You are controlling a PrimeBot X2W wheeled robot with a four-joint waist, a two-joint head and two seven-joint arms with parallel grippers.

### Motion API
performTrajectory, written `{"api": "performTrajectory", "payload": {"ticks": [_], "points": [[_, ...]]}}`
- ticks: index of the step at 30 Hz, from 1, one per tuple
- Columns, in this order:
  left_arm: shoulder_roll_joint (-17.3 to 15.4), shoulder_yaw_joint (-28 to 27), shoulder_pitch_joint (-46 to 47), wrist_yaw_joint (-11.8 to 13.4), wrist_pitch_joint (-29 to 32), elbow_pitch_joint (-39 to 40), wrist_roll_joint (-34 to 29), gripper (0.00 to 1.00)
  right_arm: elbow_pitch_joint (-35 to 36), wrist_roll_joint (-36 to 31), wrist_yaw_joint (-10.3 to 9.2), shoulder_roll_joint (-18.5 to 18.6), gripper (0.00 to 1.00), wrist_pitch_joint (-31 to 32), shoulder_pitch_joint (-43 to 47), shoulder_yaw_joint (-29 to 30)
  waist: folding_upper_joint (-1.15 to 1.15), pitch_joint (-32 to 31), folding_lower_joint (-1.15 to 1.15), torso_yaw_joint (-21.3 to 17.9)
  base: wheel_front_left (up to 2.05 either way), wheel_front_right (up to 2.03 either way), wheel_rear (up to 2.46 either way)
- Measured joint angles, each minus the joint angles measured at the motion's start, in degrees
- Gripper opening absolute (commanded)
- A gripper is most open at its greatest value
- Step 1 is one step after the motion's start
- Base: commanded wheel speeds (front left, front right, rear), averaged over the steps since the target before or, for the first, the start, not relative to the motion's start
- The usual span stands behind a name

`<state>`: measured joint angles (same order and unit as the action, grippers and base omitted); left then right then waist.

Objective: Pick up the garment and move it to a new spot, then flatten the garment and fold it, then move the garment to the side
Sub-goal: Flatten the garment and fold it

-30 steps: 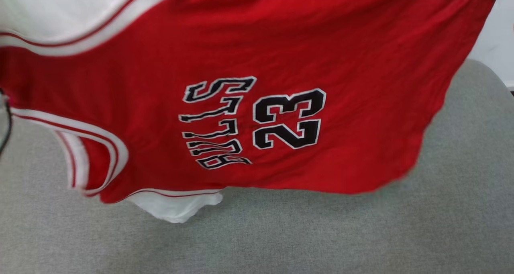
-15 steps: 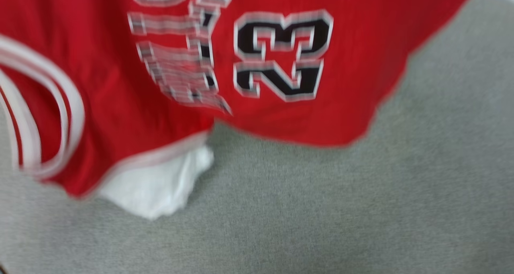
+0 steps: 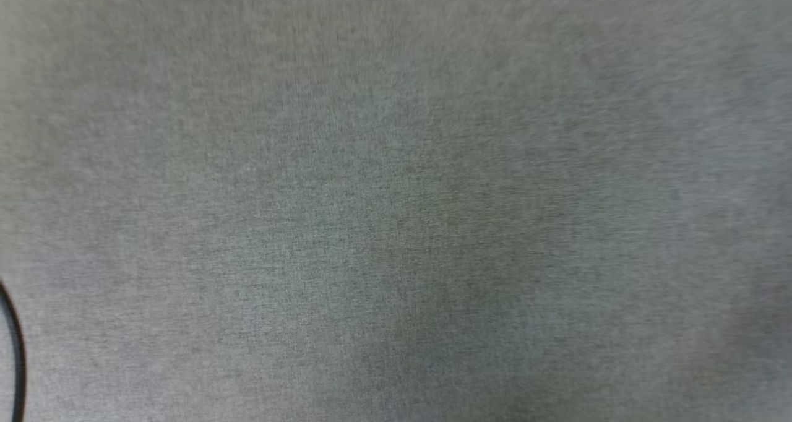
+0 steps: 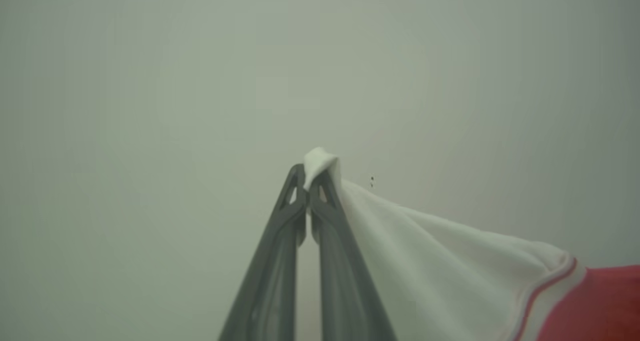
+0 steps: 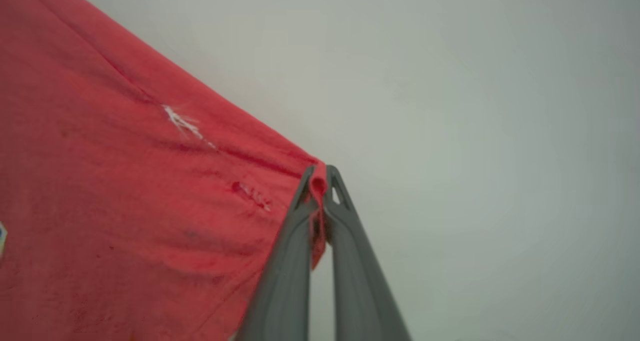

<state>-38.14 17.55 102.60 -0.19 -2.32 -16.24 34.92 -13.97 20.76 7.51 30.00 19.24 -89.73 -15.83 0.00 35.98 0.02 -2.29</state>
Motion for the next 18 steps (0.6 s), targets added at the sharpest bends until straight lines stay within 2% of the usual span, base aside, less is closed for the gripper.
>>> {"api": "performTrajectory", "payload": {"ticks": [5,9,13,18], "points": [[3.83,0.75,5.14,-1.48,-5.94,-10.89,-0.90,0.00,-8.53,-2.92,0.00,-1.44,0.00,-6.77,-5.86,-0.73,0.00,3.29,0.00,1.30,0.00,0.00,0.00],[6.30,1.76,4.61,-3.43,-9.33,-16.60,-0.40,0.00,-13.93,-5.06,0.00,-2.98,0.00,-11.90,-5.81,-2.11,0.00,4.51,-0.01,2.76,0.00,0.00,0.00],[8.90,3.55,-1.87,-5.09,-11.32,-17.93,0.30,0.00,-16.66,-6.12,0.00,-3.22,0.00,-16.34,-2.14,-4.50,0.00,4.75,-0.01,4.04,0.00,0.00,0.00],[11.56,5.26,-15.00,-5.93,-12.48,-16.42,1.11,0.00,-19.54,-5.89,0.00,-3.81,0.00,-19.94,5.93,-8.46,0.00,3.27,-0.01,5.05,0.00,0.00,0.00]]}}
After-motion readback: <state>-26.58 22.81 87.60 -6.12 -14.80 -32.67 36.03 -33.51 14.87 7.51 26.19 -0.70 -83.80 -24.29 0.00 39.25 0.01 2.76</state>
